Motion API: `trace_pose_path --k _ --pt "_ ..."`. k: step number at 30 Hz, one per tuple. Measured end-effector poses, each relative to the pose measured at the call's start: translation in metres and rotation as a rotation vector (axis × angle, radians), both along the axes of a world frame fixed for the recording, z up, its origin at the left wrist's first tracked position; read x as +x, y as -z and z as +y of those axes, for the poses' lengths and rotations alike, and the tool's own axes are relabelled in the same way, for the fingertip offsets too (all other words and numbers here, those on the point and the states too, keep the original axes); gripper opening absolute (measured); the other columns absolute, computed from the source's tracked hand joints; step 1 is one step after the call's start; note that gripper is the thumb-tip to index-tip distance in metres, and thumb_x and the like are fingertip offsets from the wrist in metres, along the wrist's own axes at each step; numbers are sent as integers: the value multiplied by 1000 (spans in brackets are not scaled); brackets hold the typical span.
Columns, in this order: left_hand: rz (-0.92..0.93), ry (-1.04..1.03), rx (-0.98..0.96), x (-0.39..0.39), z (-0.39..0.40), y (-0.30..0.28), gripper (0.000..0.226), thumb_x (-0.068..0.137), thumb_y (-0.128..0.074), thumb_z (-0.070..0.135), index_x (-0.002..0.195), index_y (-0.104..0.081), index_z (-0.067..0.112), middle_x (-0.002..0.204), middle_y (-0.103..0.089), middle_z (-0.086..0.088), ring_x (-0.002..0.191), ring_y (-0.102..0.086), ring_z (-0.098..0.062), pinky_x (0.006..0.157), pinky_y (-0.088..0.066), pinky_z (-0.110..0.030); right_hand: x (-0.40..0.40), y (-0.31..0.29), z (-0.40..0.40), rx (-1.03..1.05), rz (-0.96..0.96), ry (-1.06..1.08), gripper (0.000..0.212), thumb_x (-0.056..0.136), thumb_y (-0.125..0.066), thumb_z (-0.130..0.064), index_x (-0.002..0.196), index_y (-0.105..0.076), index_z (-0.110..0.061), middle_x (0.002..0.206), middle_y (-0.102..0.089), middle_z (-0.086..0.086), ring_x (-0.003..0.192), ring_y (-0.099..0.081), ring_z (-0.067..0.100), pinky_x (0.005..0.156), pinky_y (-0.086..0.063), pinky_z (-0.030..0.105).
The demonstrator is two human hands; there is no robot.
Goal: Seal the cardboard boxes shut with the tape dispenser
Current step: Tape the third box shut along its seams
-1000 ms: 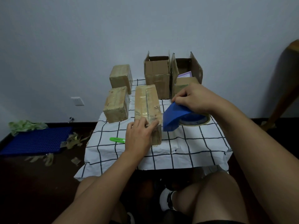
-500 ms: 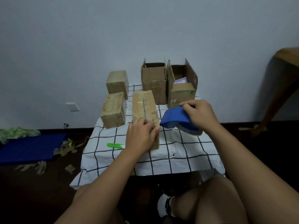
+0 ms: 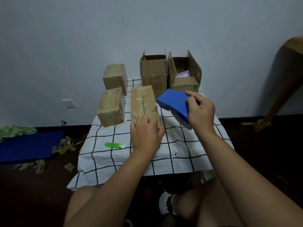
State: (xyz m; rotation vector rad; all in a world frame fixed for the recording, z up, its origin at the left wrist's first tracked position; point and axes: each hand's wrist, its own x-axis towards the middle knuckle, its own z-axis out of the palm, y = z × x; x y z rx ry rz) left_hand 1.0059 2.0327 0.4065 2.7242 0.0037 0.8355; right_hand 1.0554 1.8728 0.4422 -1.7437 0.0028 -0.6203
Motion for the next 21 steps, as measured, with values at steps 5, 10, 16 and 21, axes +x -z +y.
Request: trace_pose_path --k 5,10,16,21 --pt "-33 13 -54 0 2 3 33 75 -70 41 65 -47 20 73 -36 5 71 -39 -18 67 -25 -31 1 5 5 61 16 -10 35 87 -51 -30 110 -77 -22 92 -64 -31 92 -57 -16 73 -44 9" --pt "-64 29 -13 -2 -5 1 23 78 -72 20 66 -52 16 70 -37 2 68 -45 -24 64 -29 -33 1 5 12 114 17 -24 37 85 -51 -31 111 -76 -21 95 -65 -31 93 -57 -18 75 -45 5" --pt "-29 127 -69 -9 15 1 27 93 -60 33 75 -64 13 73 -43 4 73 -43 -17 65 -29 -30 -3 -4 13 187 19 -35 35 86 -53 -31 110 -77 -21 97 -66 -28 94 -58 -15 75 -47 10" --pt "272 288 -111 -2 42 -19 29 100 -48 35 100 -74 22 87 -56 4 87 -53 -19 67 -41 -32 -4 -11 21 269 54 -39 26 94 -56 -20 109 -76 -20 99 -67 -22 96 -61 -1 86 -54 29"
